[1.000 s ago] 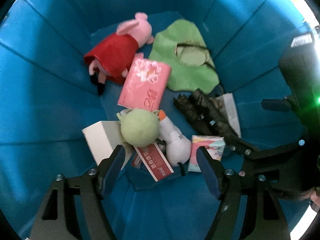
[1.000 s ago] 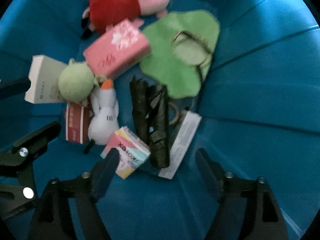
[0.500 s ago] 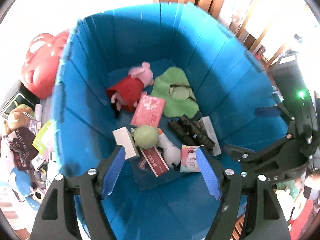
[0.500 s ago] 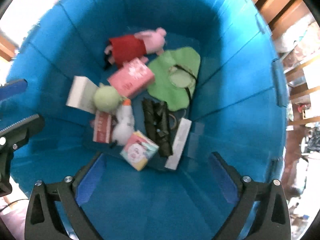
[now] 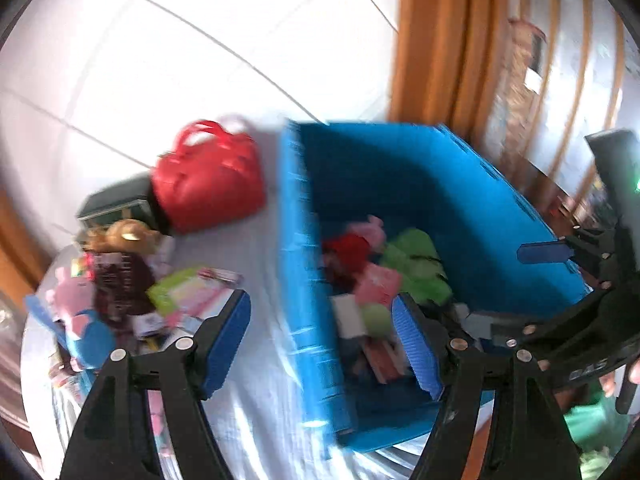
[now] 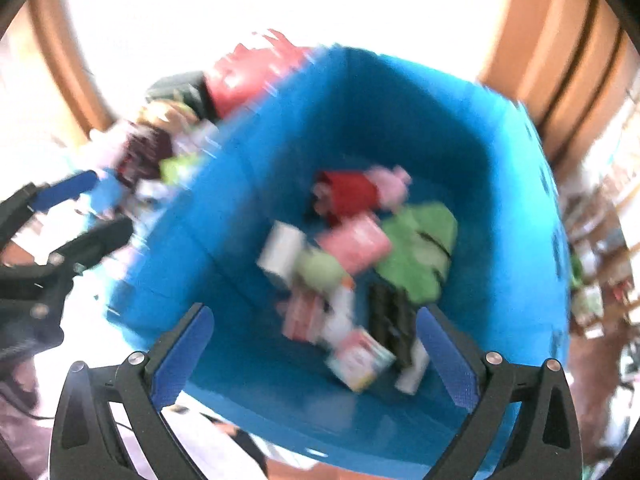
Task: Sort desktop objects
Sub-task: 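Lift both tools out of the crate and move them back to the pile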
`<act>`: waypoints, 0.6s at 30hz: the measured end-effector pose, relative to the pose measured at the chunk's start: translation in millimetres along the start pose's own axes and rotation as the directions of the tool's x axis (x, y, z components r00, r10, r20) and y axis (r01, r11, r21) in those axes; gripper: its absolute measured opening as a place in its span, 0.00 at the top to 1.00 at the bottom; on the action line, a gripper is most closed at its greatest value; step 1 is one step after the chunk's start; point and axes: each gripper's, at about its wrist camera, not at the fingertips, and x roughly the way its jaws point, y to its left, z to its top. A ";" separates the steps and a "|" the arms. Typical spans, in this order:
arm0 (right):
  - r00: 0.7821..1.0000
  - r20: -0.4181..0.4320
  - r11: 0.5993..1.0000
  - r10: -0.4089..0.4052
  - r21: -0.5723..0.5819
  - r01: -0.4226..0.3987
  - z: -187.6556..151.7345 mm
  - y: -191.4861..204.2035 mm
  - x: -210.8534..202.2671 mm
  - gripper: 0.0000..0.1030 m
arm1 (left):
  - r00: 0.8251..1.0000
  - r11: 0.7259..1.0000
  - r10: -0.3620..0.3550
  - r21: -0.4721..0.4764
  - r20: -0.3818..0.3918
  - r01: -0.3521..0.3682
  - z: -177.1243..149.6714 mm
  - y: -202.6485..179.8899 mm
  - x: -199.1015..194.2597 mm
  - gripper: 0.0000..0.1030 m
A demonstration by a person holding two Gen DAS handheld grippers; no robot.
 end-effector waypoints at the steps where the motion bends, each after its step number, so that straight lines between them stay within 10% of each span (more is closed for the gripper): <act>1: 1.000 0.021 1.000 0.016 -0.014 -0.016 3.9 11.4 -1.3 0.00 | 0.999 0.999 0.028 -0.017 0.015 -0.028 -3.9 12.8 -4.7 0.29; 8: 0.972 0.108 0.975 0.209 -0.104 -0.198 27.4 104.9 14.5 0.00 | 0.984 0.978 0.180 -0.112 0.013 -0.178 -47.8 107.9 -18.3 0.29; 18: 0.952 0.078 0.947 0.297 -0.148 -0.284 40.5 204.1 82.2 0.00 | 0.914 0.872 0.394 -0.273 -0.099 -0.406 -137.7 272.9 -28.1 0.29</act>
